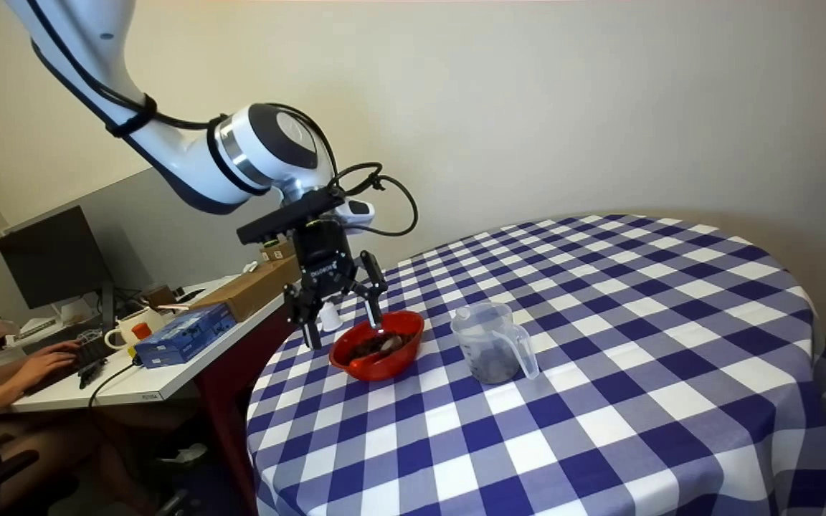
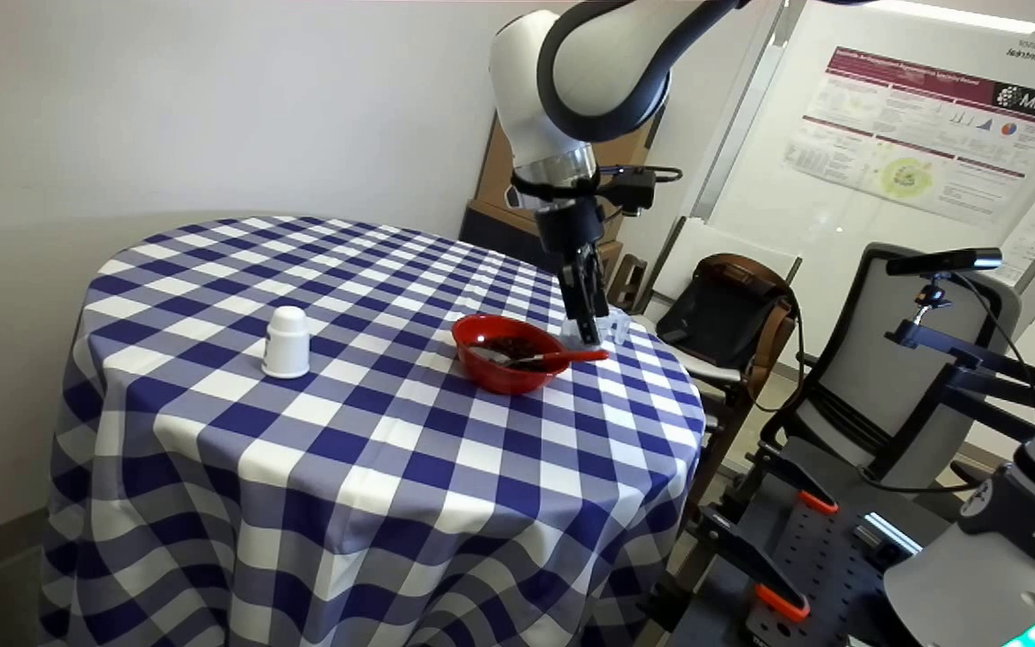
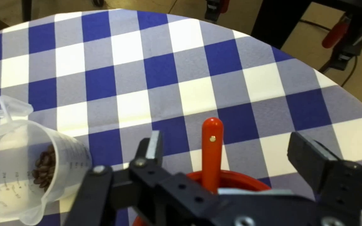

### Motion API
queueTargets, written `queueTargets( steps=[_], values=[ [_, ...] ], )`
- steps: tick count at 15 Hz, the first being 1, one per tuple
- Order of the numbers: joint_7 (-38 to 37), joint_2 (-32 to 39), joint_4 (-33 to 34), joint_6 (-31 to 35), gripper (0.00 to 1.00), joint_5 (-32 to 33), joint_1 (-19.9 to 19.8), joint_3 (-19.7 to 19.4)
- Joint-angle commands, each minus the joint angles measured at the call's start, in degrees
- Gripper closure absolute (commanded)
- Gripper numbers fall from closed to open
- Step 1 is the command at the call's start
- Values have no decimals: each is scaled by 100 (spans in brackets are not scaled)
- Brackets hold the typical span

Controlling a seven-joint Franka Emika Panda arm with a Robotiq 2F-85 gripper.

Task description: Use the spoon to put the contents of the bowl into the cup

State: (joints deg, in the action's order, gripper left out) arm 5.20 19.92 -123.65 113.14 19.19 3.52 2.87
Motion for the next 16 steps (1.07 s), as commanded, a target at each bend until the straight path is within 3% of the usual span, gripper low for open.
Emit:
queueTargets(
  steps=[1, 8, 10, 13, 14, 16],
  values=[
    [558, -824, -126, -154, 0, -719, -237, 47],
    [554, -2430, -808, 475, 0, -717, -453, -247],
    [315, -2910, -1136, 793, 0, -940, -530, -367],
    [87, -3515, -1496, 721, 0, -1336, -654, -581],
    [251, -2957, -1039, 602, 0, -1070, -582, -493],
    [262, -3123, -1123, 590, 0, -1081, -611, -536]
  ],
)
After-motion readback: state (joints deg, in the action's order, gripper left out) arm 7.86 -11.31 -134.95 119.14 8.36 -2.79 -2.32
